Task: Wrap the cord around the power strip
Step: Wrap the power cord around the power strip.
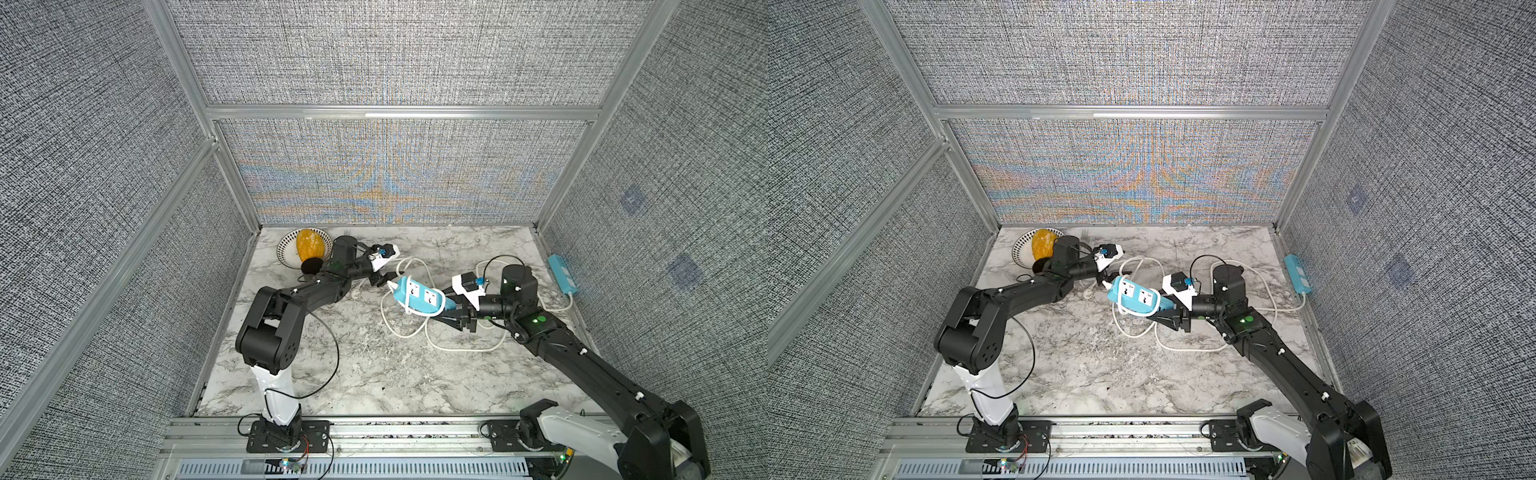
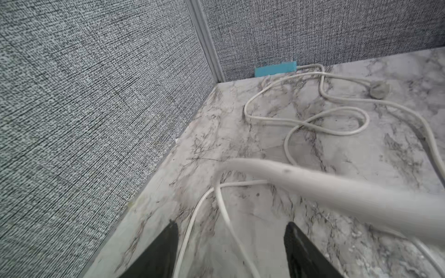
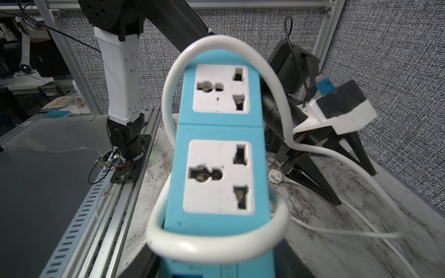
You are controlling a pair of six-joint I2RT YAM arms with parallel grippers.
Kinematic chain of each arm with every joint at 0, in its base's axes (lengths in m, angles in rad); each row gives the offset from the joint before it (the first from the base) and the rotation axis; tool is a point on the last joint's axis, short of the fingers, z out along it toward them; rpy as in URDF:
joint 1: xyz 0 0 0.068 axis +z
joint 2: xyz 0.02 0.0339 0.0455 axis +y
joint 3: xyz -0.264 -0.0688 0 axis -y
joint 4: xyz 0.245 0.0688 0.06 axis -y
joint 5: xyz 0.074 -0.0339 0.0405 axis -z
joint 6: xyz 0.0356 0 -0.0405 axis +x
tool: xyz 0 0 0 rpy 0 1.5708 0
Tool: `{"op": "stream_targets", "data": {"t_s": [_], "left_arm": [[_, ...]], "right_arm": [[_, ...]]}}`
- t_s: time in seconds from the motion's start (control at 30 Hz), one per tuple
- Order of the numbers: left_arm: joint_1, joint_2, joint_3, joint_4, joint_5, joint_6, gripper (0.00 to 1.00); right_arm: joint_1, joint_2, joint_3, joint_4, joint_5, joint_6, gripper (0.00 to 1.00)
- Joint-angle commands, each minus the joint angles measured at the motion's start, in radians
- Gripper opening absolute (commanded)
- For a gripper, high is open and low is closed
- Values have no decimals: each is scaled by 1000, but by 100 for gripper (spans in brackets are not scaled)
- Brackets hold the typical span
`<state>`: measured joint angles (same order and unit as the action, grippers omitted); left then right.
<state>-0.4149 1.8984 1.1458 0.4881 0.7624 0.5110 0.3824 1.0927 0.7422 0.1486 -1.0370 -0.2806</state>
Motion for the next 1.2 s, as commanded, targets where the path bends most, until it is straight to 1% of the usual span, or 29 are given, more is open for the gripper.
{"op": "stream_targets", "data": {"t_s": [0.0, 0.1, 0.2, 0.3, 0.37, 0.43, 0.5, 0.53, 0.6, 0.67, 0.73, 0.8, 0.9, 1.0, 1.1, 1.17], "left_arm": [[-18, 60, 37, 159, 16, -144, 72], [-35, 136, 89, 217, -1, -217, 72], [-53, 187, 131, 231, 2, -250, 71], [-68, 238, 162, 271, 8, -312, 71], [-70, 272, 189, 280, 12, -354, 69], [-75, 292, 203, 268, 27, -368, 66], [-78, 301, 217, 222, 36, -357, 58], [-79, 301, 221, 208, 36, -358, 52], [-83, 306, 236, 173, 45, -362, 36], [-90, 299, 244, 129, 57, -348, 14], [-100, 280, 237, 90, 55, -332, 0], [-112, 257, 230, 36, 55, -315, 0], [-131, 208, 209, -67, 38, -285, 0], [-138, 166, 186, -134, 25, -294, 0], [-149, 139, 210, -285, 20, -289, 0], [-166, 114, 225, -416, 5, -244, 0]], "right_arm": [[1, -10, -8, 81, -28, 41, 0], [1, -19, -16, 100, -27, 56, 0], [0, -34, -21, 137, -24, 80, 0], [1, -40, -24, 175, -26, 108, 0], [1, -42, -22, 184, -26, 110, 0], [1, -44, -21, 194, -25, 115, 0], [0, -52, -22, 210, -17, 124, 0], [-1, -58, -28, 234, -14, 138, 0], [-4, -68, -46, 300, -3, 176, 0], [-15, -76, -77, 418, 14, 242, 0], [-22, -79, -108, 524, 60, 300, 0], [-26, -78, -142, 638, 125, 352, 0], [-29, -70, -200, 827, 273, 431, 0], [-35, -36, -226, 992, 376, 519, 0], [-35, -9, -240, 1093, 501, 561, 0], [-34, 2, -231, 1100, 593, 553, 0]]}}
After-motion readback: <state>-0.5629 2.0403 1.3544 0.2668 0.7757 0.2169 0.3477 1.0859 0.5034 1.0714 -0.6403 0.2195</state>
